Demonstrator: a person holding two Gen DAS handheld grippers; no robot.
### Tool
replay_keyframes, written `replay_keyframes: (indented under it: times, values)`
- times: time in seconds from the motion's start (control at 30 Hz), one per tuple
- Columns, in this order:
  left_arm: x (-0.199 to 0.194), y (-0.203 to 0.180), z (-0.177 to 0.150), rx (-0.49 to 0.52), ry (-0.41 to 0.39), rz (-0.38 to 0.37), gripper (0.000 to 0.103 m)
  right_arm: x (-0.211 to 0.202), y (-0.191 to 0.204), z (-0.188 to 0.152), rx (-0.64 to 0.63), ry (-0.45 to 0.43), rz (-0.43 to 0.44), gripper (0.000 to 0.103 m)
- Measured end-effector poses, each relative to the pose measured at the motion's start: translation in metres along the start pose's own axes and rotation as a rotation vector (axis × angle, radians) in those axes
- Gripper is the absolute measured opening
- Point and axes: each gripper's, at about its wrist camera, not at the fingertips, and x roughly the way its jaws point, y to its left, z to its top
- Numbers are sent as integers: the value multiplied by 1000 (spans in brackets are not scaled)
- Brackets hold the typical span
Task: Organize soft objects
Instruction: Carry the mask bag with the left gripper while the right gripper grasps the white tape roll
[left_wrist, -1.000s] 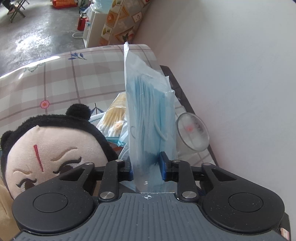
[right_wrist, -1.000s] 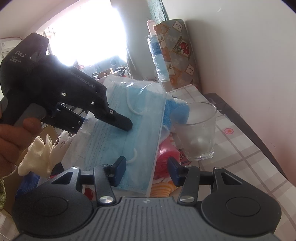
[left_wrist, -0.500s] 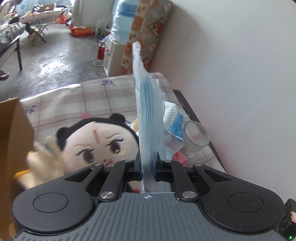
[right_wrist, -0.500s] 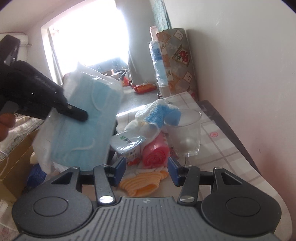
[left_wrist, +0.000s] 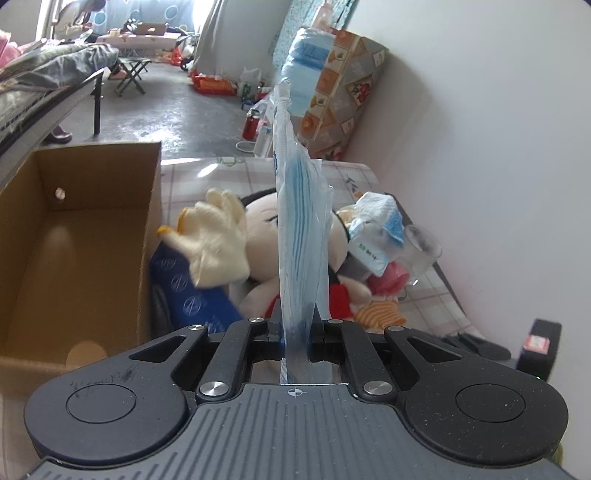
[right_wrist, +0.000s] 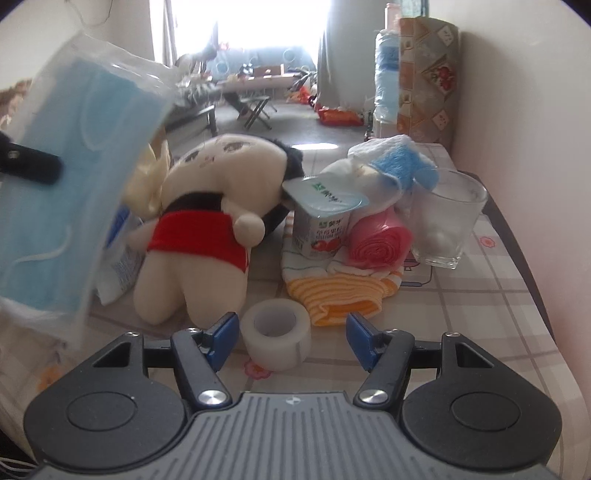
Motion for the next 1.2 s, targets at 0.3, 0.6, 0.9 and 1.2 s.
replay_keyframes:
  times: [0.3, 0.6, 0.9, 1.2]
  values:
    - [-1, 23, -14, -65, 8, -19, 8, 25, 13, 3, -118, 73, -8, 57]
    - [-14, 28, -28, -57, -13, -20, 8, 23, 15, 4, -98, 83, -8, 49]
    - [-81, 35, -39, -48, -105, -56, 8, -40, 20, 13, -53, 31, -45, 49]
    - [-176, 80, -16, -46, -310, 99, 8, -112, 86, 70, -134, -167, 152, 49]
